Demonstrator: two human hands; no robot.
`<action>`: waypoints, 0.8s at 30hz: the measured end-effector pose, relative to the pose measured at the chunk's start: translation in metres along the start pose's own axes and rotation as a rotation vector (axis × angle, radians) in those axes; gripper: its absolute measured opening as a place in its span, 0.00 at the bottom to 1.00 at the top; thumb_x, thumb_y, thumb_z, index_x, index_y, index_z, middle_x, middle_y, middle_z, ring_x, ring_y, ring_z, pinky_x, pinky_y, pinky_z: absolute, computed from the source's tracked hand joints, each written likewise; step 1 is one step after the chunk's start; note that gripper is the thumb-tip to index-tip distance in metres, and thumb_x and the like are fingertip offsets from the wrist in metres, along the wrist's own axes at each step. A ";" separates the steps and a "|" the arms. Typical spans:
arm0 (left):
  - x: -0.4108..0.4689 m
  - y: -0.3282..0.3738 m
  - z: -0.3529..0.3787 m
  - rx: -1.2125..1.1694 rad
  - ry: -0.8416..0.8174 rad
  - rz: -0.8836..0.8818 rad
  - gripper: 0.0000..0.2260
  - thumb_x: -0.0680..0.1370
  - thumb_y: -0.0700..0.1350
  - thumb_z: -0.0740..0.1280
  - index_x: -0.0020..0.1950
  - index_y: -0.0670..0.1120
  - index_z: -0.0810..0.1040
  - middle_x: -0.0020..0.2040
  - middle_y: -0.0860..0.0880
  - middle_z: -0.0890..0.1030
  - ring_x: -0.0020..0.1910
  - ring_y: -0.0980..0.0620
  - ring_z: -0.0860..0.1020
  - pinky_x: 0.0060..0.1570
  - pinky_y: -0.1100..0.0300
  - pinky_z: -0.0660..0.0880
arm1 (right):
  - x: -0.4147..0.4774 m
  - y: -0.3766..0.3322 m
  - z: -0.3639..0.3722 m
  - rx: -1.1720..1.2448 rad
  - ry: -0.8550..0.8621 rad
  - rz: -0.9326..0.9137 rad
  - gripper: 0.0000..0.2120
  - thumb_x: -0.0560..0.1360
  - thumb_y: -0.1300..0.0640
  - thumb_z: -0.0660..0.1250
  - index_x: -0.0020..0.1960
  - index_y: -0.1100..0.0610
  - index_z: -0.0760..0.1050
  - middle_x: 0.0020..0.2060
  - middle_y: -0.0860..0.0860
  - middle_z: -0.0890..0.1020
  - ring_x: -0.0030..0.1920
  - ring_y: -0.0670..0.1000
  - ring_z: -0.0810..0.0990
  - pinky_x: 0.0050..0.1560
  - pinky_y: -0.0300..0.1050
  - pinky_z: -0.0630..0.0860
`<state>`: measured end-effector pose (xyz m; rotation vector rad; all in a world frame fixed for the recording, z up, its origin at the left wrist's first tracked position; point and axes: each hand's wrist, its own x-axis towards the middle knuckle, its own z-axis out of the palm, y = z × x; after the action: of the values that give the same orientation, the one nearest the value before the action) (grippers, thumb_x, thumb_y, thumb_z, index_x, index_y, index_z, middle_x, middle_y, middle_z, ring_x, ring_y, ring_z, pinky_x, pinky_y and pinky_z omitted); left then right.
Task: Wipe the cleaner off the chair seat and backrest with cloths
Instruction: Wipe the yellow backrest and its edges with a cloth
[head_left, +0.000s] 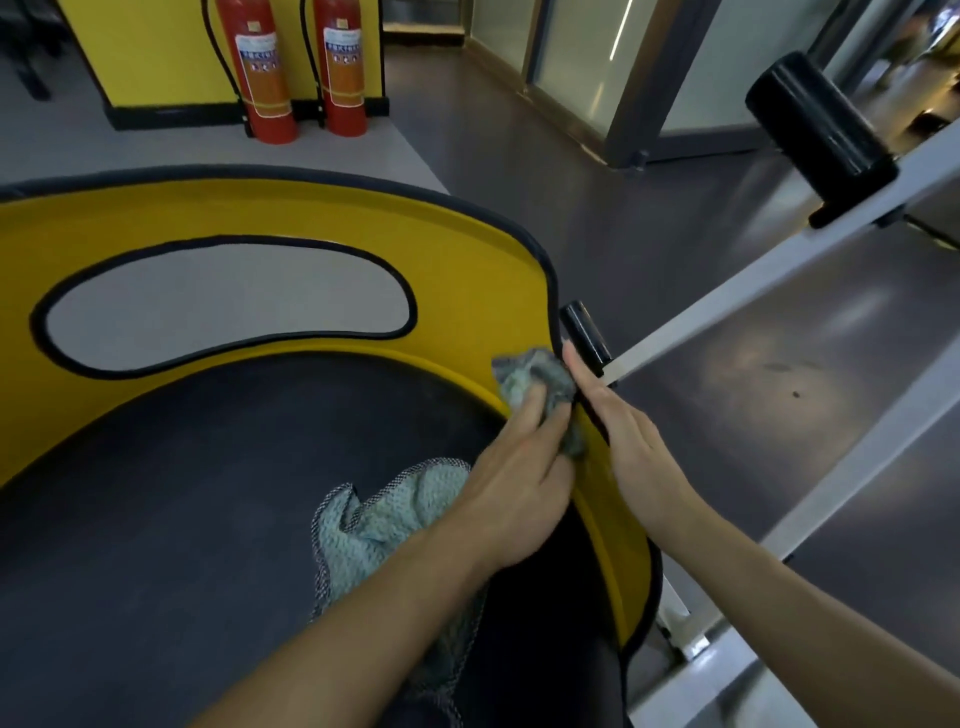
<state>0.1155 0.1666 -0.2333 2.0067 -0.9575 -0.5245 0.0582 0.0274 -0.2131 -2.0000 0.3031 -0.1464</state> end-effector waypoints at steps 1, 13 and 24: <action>0.002 0.001 0.000 -0.011 0.012 0.005 0.26 0.85 0.44 0.53 0.83 0.50 0.50 0.79 0.63 0.36 0.78 0.64 0.41 0.71 0.69 0.46 | 0.000 0.002 -0.001 0.007 0.013 0.004 0.20 0.87 0.50 0.46 0.77 0.35 0.60 0.66 0.28 0.70 0.68 0.28 0.66 0.64 0.23 0.61; -0.002 -0.008 0.011 0.111 -0.018 0.050 0.25 0.82 0.39 0.57 0.79 0.41 0.58 0.80 0.47 0.52 0.76 0.51 0.53 0.74 0.63 0.54 | 0.002 0.018 0.001 -0.072 0.108 0.059 0.17 0.84 0.41 0.47 0.67 0.30 0.69 0.65 0.36 0.75 0.72 0.45 0.69 0.71 0.34 0.63; -0.006 -0.037 0.013 0.413 -0.176 0.114 0.26 0.80 0.44 0.59 0.78 0.41 0.61 0.71 0.41 0.62 0.72 0.42 0.59 0.77 0.52 0.54 | -0.017 0.008 -0.003 -0.062 -0.057 0.059 0.22 0.83 0.37 0.41 0.76 0.27 0.52 0.77 0.40 0.65 0.74 0.34 0.61 0.80 0.52 0.53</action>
<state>0.1197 0.1778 -0.2707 2.2766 -1.3692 -0.4745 0.0395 0.0262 -0.2182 -2.0506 0.3338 -0.0429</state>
